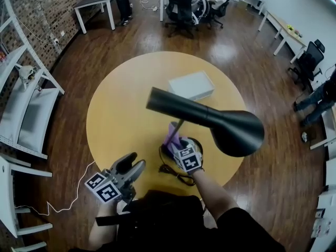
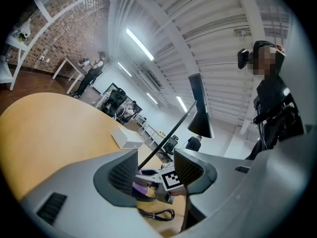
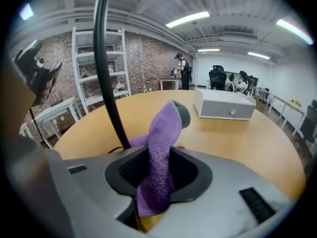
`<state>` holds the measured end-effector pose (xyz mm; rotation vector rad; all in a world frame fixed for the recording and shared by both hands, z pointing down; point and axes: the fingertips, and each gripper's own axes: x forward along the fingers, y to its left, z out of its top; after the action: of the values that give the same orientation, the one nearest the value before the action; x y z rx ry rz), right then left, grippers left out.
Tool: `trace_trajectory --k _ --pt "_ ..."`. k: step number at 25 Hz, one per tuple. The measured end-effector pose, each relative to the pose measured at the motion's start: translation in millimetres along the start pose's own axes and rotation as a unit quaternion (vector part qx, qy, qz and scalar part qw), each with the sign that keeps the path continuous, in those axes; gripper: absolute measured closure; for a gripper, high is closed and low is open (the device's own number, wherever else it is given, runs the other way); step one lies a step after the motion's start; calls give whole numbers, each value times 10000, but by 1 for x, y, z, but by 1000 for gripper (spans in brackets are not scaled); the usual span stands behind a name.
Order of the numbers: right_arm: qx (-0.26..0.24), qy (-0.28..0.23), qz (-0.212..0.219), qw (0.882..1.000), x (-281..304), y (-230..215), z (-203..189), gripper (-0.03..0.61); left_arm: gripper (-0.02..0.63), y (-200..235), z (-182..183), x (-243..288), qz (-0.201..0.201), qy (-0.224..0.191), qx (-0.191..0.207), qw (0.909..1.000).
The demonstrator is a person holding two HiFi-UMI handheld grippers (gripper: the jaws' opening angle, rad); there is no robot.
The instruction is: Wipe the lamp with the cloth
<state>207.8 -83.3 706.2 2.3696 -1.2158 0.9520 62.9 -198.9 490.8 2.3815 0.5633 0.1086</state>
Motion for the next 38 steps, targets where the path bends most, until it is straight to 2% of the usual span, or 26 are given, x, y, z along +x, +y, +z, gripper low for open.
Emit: trace_trajectory --k 3,8,12,14,17,20,24,28,29,33,38 --pt "-193 144 -283 9993 -2 -17 -8 454 402 2 0 -2 24 -49 3 10000" --pt "-17 519 -940 9942 -20 -75 -42 460 402 5 -3 -3 3 -82 -43 10000" --pt "-559 515 -939 9927 -47 -69 -57 460 402 1 -9 1 -56 -101 -89 9999" --pt "-343 516 -1021 9928 -54 -74 -75 462 402 -2 -12 5 -100 -89 -97 9999" --pt "550 407 -889 9937 -64 -75 -81 463 402 -5 -13 9 -172 -84 -99 9998" --pt "1407 328 -673 9872 -78 -71 -83 463 402 -9 -11 12 -249 -123 -108 9996" --pt "1343 518 -635 9875 -94 -65 -103 465 402 -7 -12 12 -304 -174 -157 9993" --pt "1997 446 -472 9777 -104 -61 -121 465 402 -5 -13 11 -300 -262 -190 9990" --pt "1990 481 -482 9776 -107 -60 -125 465 402 -6 -13 10 -298 -279 -191 9990" --pt "1341 771 -567 9863 -113 -49 -135 465 402 -7 -10 5 -278 -376 -173 9988" --pt "1495 861 -223 9848 -115 -33 -130 465 402 -1 -3 -8 -156 -567 -189 9981"
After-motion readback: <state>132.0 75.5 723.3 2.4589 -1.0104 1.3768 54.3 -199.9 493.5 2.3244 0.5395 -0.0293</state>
